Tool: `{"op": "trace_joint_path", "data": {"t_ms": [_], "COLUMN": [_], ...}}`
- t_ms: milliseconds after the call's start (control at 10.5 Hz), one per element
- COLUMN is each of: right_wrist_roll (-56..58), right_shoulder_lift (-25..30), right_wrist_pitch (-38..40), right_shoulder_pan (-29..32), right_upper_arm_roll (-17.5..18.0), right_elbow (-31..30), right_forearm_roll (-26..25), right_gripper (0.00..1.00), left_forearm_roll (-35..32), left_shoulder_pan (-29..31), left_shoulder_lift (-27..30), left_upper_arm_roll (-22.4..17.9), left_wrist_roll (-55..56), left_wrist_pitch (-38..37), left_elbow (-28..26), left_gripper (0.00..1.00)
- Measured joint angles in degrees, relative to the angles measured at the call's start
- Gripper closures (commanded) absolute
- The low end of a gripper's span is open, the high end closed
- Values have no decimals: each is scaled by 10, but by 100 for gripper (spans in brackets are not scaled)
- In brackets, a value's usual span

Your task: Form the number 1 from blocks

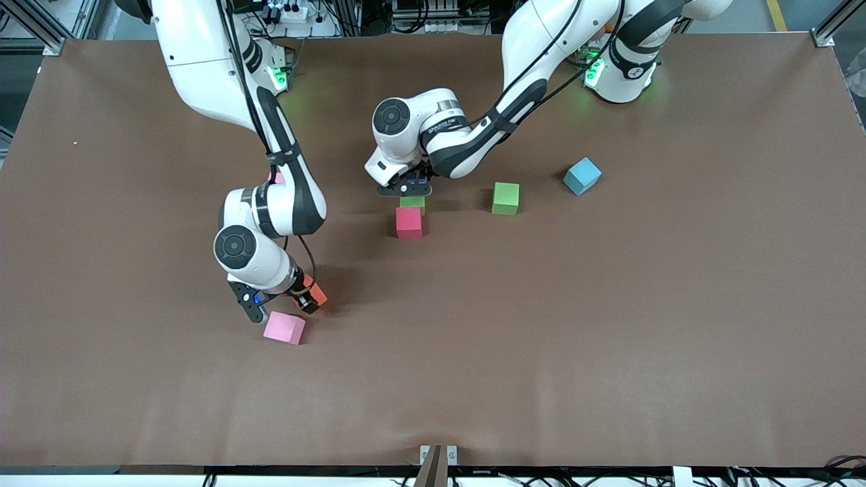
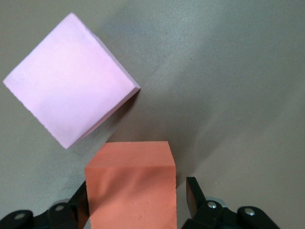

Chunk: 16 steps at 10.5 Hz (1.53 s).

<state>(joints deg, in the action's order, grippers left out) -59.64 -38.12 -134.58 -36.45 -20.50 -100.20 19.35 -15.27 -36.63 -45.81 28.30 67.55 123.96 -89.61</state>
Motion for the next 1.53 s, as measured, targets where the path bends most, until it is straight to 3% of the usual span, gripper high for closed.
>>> {"op": "trace_joint_path", "data": {"t_ms": [382, 669, 955, 1242, 1529], "right_wrist_roll": [20, 24, 33, 41, 62], "right_shoulder_lift": [-1, 0, 3, 33, 48], "right_wrist_pitch": [-4, -8, -14, -10, -7], "right_shoulder_pan": [2, 1, -13, -68, -106], "right_upper_arm_roll": [-6, -7, -6, 0, 48], "right_elbow": [0, 1, 10, 28, 47], "right_forearm_roll": [0, 0, -5, -91, -185], "right_gripper": [47, 50, 50, 49, 49], "left_forearm_roll": [0, 0, 0, 0, 0], "left_shoulder_pan": [20, 100, 178, 240, 348], "left_shoulder_lift": [61, 108, 127, 131, 141], "left_upper_arm_roll": [-4, -6, -5, 3, 86], "left_wrist_roll": [0, -75, -138, -201, -220], "left_wrist_pitch": [-71, -106, -108, -107, -88], "left_elbow": [8, -9, -70, -118, -155], "left_gripper": [0, 0, 0, 0, 0]}}
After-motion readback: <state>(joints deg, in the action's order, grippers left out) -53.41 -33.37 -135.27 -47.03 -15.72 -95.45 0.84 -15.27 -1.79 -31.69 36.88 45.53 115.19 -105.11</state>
